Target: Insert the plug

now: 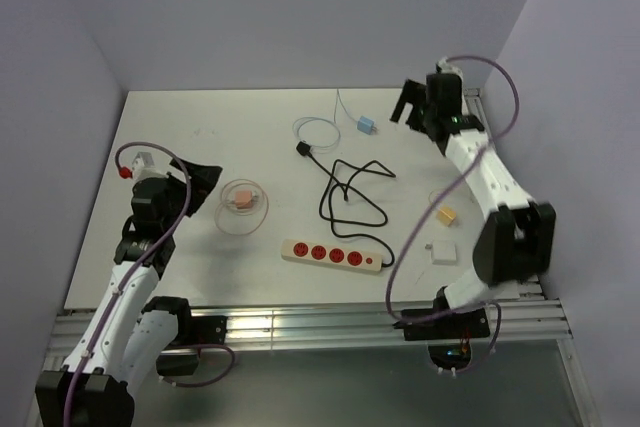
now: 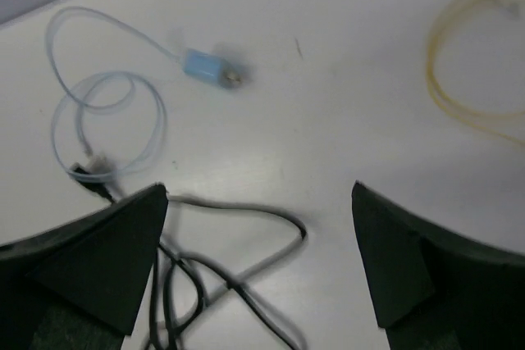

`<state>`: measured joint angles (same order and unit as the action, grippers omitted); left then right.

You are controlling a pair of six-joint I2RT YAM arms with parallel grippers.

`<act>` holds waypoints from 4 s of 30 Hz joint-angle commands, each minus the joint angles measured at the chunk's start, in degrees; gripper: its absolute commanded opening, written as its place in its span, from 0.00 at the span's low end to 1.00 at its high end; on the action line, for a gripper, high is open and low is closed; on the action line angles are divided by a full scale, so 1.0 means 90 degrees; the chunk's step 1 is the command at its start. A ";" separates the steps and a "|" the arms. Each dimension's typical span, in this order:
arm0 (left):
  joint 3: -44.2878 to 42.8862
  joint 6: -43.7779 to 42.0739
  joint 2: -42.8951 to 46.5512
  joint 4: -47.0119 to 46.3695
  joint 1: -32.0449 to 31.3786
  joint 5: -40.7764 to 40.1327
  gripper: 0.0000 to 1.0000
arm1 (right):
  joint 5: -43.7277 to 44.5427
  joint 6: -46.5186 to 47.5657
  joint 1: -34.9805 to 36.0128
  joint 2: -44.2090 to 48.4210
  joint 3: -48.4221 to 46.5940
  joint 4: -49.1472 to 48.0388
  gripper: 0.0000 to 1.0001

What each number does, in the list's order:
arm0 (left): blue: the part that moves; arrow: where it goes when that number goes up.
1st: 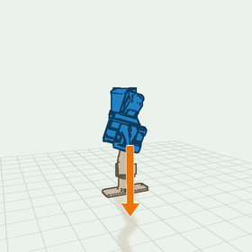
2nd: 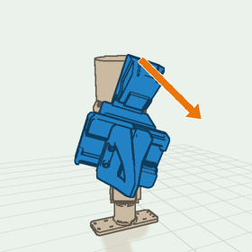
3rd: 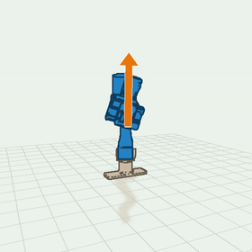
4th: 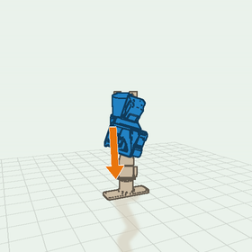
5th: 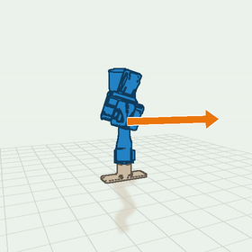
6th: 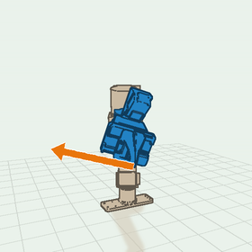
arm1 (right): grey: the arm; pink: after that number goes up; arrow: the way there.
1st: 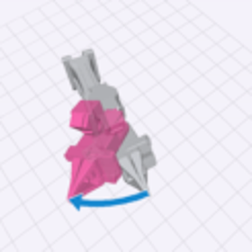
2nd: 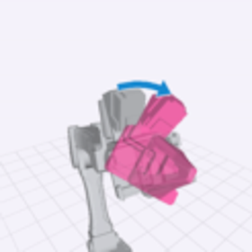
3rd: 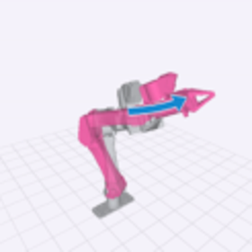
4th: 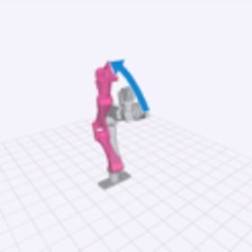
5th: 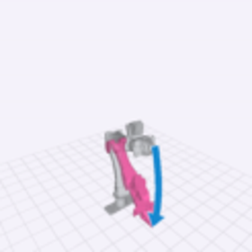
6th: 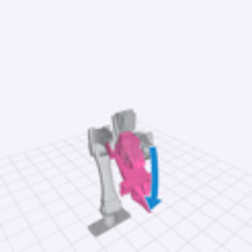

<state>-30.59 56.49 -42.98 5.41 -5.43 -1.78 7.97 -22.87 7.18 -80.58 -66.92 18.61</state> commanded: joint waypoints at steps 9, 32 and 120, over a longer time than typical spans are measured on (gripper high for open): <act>0.0733 -0.0202 -0.0117 -0.1383 -0.0178 0.3011 0.84 | -0.1363 0.1826 0.0003 -0.4948 -0.5996 0.1711 1.00; 0.0401 0.0003 -0.0371 -0.1753 -0.1115 0.3245 0.81 | 0.0208 0.4670 0.0950 -0.7170 -0.6950 0.2229 0.75; -0.2284 -0.0173 -0.1991 0.0345 -0.2697 0.2739 0.00 | -0.4970 0.1370 0.3519 0.0408 0.1048 -0.1765 0.69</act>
<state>-46.44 54.89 -61.87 6.02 -28.97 27.99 -43.46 -9.32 38.50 -78.00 -55.18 5.13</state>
